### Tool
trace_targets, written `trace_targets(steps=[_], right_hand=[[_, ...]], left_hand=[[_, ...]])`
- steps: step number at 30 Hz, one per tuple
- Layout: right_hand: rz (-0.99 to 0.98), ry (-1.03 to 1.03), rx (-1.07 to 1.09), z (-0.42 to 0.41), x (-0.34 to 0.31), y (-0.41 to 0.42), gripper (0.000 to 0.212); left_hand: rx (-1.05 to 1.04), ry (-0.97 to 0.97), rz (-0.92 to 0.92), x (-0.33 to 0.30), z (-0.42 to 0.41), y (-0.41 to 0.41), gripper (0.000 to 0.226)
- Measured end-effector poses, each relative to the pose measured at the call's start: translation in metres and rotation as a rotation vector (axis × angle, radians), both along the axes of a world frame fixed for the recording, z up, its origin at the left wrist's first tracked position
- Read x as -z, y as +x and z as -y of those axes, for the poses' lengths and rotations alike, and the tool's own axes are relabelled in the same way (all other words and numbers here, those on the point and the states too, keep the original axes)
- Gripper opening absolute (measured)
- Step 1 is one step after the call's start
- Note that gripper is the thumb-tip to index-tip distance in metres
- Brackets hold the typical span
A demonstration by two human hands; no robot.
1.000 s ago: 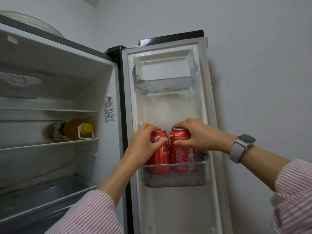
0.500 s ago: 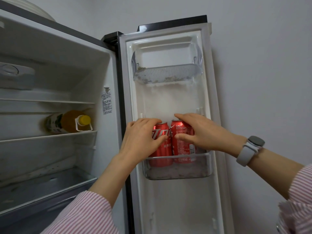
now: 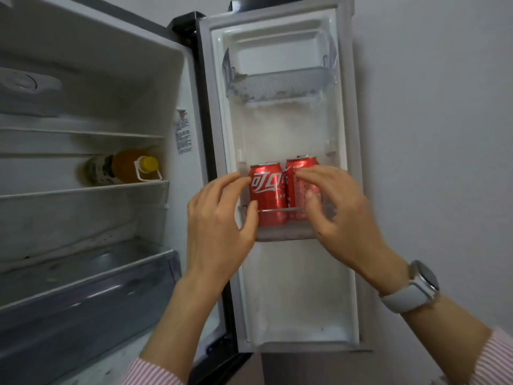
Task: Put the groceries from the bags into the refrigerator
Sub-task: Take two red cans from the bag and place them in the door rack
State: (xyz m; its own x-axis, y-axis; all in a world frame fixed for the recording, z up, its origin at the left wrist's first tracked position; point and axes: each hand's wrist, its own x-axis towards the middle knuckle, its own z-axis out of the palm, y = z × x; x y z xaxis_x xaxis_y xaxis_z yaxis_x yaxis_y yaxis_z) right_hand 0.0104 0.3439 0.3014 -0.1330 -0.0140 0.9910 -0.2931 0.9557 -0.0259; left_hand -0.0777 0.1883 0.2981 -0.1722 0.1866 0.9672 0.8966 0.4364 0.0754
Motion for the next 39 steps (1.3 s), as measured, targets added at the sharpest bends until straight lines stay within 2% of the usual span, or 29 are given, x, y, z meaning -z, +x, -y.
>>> trace_targets(steps=[2,5,9,12,16,19,21,23,27,31,35,39], right_hand=[[-0.036,-0.009,-0.017,0.016,0.036,0.009,0.033],[0.048,-0.030,-0.043,0.037,0.095,0.019,0.032],[0.427,-0.124,-0.059,0.056,0.179,0.030,0.037],[0.685,-0.103,-0.083,0.071,0.240,0.050,0.039],[0.963,-0.070,-0.165,0.095,0.314,0.090,0.034],[1.222,0.055,-0.296,0.122,0.361,0.139,0.032],[1.329,0.100,-0.405,0.148,0.381,0.176,0.035],[1.395,0.148,-0.504,0.178,0.392,0.210,0.038],[1.444,0.290,-0.745,0.254,0.405,0.269,0.036],[1.403,0.493,-1.011,0.344,0.399,0.335,0.057],[1.358,0.667,-1.220,0.445,0.390,0.413,0.042],[1.295,0.804,-1.414,0.553,0.389,0.509,0.033]], left_hand=[[-0.034,0.006,-0.004,0.032,0.012,0.013,0.044],[-0.116,-0.047,0.064,0.091,0.032,0.029,0.040],[-0.292,-0.211,0.249,0.180,0.068,0.063,0.040],[-0.461,-0.370,0.408,0.244,0.097,0.103,0.045],[-0.620,-0.380,0.607,0.312,0.133,0.170,0.034],[-0.805,-0.445,0.895,0.356,0.162,0.247,0.033],[-0.869,-0.512,1.091,0.382,0.186,0.305,0.031],[-0.959,-0.540,1.208,0.399,0.210,0.358,0.028],[-1.164,-0.387,1.362,0.401,0.266,0.453,0.037],[-1.438,-0.137,1.347,0.399,0.331,0.552,0.038],[-1.630,0.136,1.342,0.390,0.400,0.664,0.035],[-1.773,0.305,1.338,0.378,0.468,0.784,0.034]])
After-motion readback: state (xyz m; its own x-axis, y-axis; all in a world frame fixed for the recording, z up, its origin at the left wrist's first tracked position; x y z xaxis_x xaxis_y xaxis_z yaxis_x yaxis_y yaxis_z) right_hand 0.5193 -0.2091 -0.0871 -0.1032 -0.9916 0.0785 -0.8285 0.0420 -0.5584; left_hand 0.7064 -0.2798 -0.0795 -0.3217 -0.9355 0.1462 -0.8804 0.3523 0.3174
